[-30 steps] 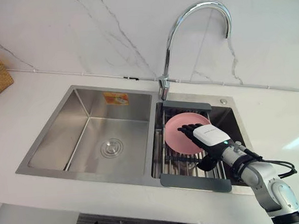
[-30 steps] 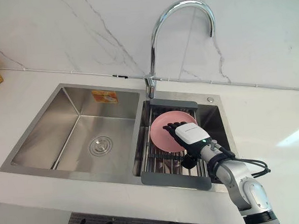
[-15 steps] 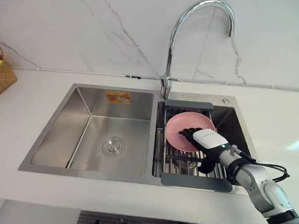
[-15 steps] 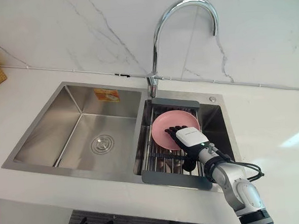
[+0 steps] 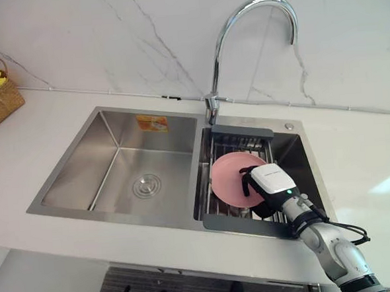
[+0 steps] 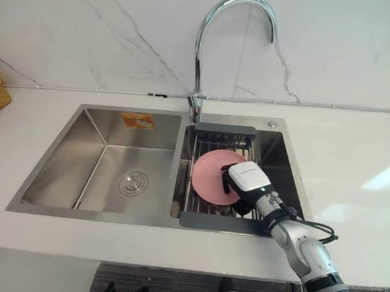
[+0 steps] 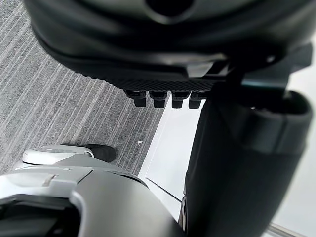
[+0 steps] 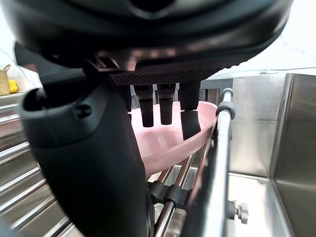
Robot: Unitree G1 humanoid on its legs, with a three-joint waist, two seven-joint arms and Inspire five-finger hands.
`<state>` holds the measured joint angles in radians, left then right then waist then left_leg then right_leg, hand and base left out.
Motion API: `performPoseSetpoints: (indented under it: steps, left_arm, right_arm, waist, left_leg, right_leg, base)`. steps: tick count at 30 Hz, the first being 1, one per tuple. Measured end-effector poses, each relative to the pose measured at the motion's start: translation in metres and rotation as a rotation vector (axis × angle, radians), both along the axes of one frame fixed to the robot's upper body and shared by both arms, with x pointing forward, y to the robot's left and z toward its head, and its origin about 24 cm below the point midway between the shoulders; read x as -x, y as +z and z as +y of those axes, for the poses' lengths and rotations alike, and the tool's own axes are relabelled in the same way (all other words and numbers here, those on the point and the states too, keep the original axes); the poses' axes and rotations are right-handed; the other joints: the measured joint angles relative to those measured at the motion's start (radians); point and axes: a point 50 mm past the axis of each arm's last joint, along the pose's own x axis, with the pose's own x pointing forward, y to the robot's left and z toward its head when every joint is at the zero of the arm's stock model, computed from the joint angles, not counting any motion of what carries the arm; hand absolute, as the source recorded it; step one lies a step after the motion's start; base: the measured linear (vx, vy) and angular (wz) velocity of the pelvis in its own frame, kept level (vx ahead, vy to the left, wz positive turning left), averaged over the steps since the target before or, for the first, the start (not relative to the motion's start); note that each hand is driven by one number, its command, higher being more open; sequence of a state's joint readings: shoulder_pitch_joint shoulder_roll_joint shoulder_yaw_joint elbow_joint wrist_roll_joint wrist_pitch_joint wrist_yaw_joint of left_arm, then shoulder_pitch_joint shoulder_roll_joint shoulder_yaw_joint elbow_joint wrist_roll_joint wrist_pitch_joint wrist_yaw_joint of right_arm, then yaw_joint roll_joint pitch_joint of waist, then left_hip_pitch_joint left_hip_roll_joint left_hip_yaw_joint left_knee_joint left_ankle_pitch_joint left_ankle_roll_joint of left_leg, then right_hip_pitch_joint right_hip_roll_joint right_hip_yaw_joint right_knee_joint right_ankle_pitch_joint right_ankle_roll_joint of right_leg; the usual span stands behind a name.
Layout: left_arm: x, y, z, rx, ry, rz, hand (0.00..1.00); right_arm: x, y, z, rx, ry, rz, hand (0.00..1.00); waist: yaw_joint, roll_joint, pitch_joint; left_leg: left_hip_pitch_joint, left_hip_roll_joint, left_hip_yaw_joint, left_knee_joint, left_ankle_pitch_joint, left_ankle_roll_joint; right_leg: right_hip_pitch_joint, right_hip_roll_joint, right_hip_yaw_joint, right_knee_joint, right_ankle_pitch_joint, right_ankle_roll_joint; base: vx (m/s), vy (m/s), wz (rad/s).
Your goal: Walk over to the sink, pick up the cup, carry it to the dishwasher, place the cup inside the dishwasher, then close the dishwasher door
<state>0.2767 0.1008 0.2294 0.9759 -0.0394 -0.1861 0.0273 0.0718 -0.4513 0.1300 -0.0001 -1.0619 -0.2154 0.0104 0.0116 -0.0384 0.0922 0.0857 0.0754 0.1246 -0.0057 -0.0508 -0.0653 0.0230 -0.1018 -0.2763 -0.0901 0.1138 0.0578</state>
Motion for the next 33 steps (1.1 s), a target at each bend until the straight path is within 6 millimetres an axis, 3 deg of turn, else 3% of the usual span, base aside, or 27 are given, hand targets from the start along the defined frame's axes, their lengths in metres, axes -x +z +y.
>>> performPoseSetpoints:
  steps: [8,18,26,33]
  left_arm:
    - [-0.001,0.001,0.000,-0.013,0.006,-0.010,1.00]
    - [0.005,0.001,-0.001,-0.042,0.028,-0.009,1.00]
    - [0.008,0.000,-0.002,-0.048,0.037,-0.007,1.00]
    - [0.009,0.000,-0.004,-0.044,0.052,-0.011,1.00]
  right_arm:
    - [0.003,0.001,-0.003,-0.025,0.008,-0.059,0.00]
    - [0.006,0.009,-0.009,-0.099,-0.013,-0.124,0.00]
    - [0.009,0.011,-0.014,-0.155,-0.038,-0.126,0.00]
    - [0.009,0.011,-0.020,-0.354,-0.116,-0.077,0.00]
  waist:
    - [-0.002,0.007,0.002]
    - [0.000,0.046,0.001]
    - [0.001,0.050,0.001]
    - [0.001,0.055,0.001]
  left_leg:
    - [0.002,0.011,0.009,0.004,0.001,-0.001]
    - [0.000,0.013,0.010,0.008,0.000,-0.002]
    - [-0.003,0.013,0.008,0.010,0.000,-0.002]
    - [-0.006,0.012,0.002,0.013,0.000,-0.002]
  right_leg:
    - [-0.004,0.012,0.007,0.000,0.003,-0.003]
    - [-0.004,0.014,0.009,0.000,0.004,-0.005]
    - [-0.005,0.015,0.007,0.000,0.004,-0.005]
    - [-0.004,0.015,0.002,0.000,0.004,-0.005]
  base:
    - [0.00,-0.007,-0.03]
    - [0.00,0.000,0.00]
    - [0.00,0.000,0.00]
    - [0.00,0.000,0.01]
